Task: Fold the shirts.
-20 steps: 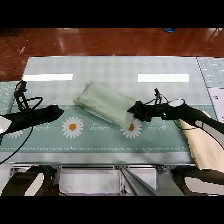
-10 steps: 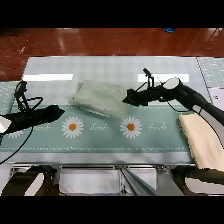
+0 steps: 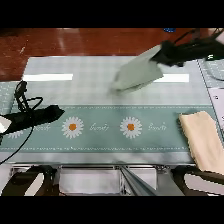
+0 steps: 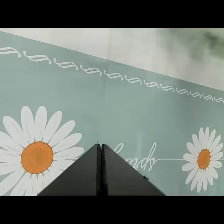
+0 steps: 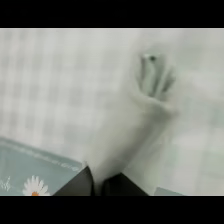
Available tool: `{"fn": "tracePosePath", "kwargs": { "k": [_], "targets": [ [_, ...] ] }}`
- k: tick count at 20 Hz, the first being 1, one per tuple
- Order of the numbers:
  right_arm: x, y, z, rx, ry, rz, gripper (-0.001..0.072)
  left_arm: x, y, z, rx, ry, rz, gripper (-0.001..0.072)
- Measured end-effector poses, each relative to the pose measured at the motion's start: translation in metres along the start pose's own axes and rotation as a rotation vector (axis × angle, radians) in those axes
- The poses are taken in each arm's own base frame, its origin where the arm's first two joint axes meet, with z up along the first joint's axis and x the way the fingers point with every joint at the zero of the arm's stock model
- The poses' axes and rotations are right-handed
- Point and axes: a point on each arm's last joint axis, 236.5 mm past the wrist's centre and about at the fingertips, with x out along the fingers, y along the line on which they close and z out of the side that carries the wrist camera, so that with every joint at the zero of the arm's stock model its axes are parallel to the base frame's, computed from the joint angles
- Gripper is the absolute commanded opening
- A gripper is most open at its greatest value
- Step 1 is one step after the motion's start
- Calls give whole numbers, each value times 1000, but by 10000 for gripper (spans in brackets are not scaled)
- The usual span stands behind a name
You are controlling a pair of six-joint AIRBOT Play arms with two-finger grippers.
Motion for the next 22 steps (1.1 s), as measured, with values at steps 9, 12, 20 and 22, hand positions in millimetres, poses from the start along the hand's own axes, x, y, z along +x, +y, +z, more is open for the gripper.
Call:
{"fn": "tracePosePath", "kwargs": {
  "k": [9, 12, 20, 22],
  "targets": [
    [-193, -95, 8, 252, -182, -195, 26, 0, 0, 2, 0, -9, 0, 17],
    [-244, -123, -22, 364, -195, -272, 26, 0, 0, 9, -1, -37, -1, 17],
    [-336, -201, -144, 700, -274, -733, 27, 0, -6, 26, -15, -112, -24, 17],
    [-339, -212, -200, 826, -176, -851, 31, 1, -10, 28, -8, -121, -32, 17]
  ]
}}
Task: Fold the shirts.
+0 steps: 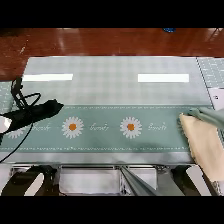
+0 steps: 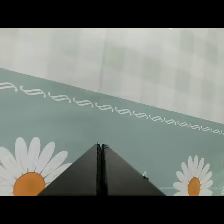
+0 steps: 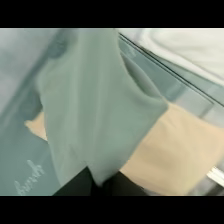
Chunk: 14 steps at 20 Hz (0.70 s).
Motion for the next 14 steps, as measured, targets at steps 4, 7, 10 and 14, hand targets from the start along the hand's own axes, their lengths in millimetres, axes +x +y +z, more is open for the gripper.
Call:
{"fn": "tracePosePath", "kwargs": {
  "k": [4, 7, 10, 14],
  "targets": [
    [32, -50, -47, 85, 116, -178, 415, 7, -9, -4, 24, 7, -18, 17],
    [44, -65, -71, 111, 198, -235, 411, 14, -15, -1, 40, -8, -28, 17],
    [41, -64, -58, 113, 188, -233, 150, 11, -29, 26, 89, -78, -46, 17],
    [35, 29, 5, -38, 74, 57, 27, -11, -82, 96, 197, -189, -108, 16]
  ]
}}
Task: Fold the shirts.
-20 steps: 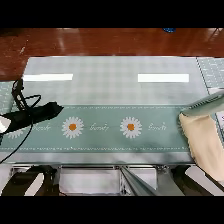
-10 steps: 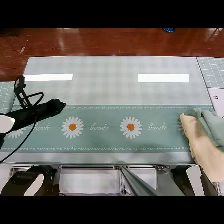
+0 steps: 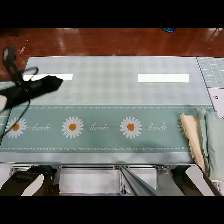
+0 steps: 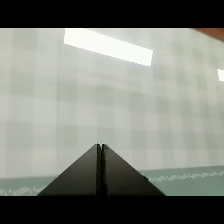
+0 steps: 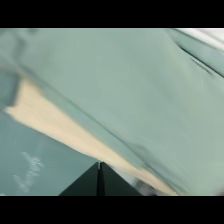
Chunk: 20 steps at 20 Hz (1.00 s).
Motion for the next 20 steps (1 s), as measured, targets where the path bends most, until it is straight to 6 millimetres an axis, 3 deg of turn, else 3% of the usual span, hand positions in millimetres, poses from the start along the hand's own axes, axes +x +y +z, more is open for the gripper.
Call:
{"fn": "tracePosePath", "kwargs": {
  "k": [2, 4, 6, 8, 10, 13, 16, 20],
  "targets": [
    [-6, 89, 23, -201, -79, 217, 27, -1, -32, 42, 59, -14, -50, 16],
    [-10, 176, 18, -422, -139, 373, 27, 2, -70, 66, 125, 27, -115, 16],
    [1, 242, -8, -625, -152, 424, 27, 14, -92, 61, 207, 105, -136, 16],
    [33, 279, -39, -793, -129, 373, 27, 37, -81, 36, 248, 211, -73, 16],
    [76, 292, -61, -891, -84, 263, 27, 60, -47, 6, 258, 321, 32, 16],
    [120, 300, -83, -941, -33, 171, 27, 75, -17, -15, 249, 399, 116, 17],
    [137, 304, -90, -957, -26, 139, 27, 79, 1, -22, 248, 434, 165, 17],
    [145, 306, -92, -966, -28, 122, 27, 81, 9, -25, 242, 447, 185, 17]
  ]
}}
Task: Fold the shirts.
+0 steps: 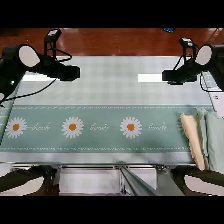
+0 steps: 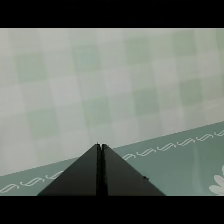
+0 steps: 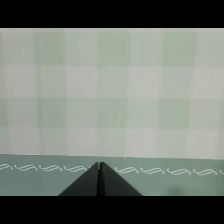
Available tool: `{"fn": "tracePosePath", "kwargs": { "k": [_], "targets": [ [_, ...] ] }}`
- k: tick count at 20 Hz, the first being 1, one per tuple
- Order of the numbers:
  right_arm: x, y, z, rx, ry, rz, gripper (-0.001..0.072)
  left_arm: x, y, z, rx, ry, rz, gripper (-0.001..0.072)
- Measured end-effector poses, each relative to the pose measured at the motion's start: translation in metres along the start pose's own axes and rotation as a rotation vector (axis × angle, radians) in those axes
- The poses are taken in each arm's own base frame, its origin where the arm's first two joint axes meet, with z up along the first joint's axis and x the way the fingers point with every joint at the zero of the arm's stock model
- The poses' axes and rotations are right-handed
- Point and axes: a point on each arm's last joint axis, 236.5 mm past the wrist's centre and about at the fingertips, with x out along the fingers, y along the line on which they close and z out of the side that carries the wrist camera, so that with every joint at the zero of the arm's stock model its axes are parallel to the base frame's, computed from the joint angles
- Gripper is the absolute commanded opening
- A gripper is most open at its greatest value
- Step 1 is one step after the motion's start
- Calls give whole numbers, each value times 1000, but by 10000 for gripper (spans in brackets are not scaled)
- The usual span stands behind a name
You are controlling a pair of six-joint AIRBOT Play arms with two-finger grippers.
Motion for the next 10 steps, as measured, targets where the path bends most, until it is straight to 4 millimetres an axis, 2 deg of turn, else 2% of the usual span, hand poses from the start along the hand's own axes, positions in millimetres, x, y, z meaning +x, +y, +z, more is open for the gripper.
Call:
{"fn": "tracePosePath", "kwargs": {
  "k": [10],
  "targets": [
    [2, 0, 0, -1, 0, -8, 27, 2, 3, -2, -4, 8, 11, 17]
  ]
}}
